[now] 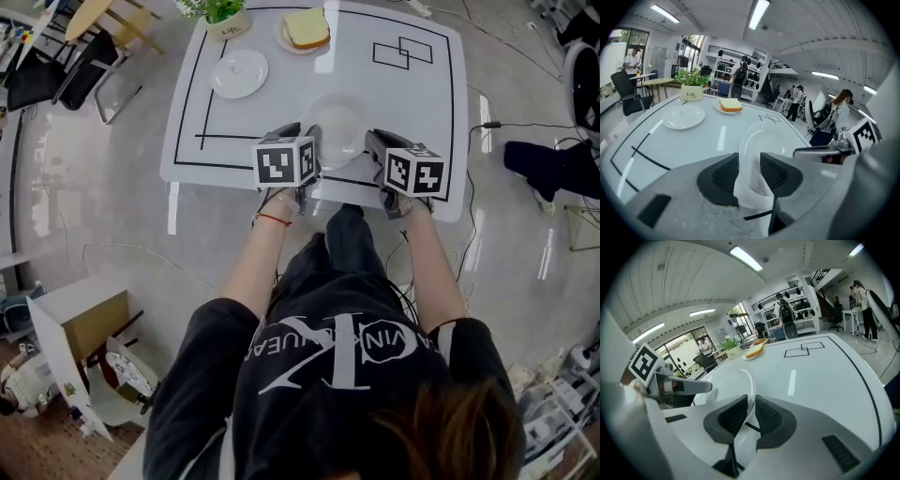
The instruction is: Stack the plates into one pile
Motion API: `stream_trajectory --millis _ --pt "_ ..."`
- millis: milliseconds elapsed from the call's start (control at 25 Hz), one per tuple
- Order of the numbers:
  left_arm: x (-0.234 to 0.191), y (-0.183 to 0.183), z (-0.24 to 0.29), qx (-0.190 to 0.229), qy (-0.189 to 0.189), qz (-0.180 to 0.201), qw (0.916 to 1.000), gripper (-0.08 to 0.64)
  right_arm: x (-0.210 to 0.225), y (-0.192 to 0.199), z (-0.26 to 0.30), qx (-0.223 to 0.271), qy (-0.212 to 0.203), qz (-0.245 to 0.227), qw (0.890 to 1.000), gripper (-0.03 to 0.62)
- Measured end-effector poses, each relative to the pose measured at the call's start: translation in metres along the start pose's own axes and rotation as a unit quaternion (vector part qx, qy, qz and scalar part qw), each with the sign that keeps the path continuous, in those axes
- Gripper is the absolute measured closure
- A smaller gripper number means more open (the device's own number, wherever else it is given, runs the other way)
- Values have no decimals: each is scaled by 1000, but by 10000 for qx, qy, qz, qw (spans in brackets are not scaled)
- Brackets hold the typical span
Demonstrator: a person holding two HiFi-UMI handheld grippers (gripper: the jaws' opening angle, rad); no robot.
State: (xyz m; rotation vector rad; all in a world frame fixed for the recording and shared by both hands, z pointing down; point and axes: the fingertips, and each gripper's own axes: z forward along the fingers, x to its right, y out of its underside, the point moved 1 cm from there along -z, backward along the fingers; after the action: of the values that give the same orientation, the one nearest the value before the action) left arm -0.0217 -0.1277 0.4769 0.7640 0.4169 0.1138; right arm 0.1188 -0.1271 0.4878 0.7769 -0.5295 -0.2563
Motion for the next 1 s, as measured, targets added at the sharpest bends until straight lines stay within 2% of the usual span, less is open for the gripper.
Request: stream_trajectory --millis 120,440,760,1000 --pt "-13 9 -1 -115 -76 -148 9998 414 -6 8 12 -201 -71 -57 9998 540" --pt "-30 27 1 -448 -166 -218 9986 400 -15 15 30 -558 -227 -251 9979 535" --pt "-32 39 9 -853 -194 50 9962 388 -13 20 36 -883 -173 -677 9936 528" --pt "-33 47 13 -895 -205 40 9958 388 -12 23 37 -968 -6 -1156 9886 551"
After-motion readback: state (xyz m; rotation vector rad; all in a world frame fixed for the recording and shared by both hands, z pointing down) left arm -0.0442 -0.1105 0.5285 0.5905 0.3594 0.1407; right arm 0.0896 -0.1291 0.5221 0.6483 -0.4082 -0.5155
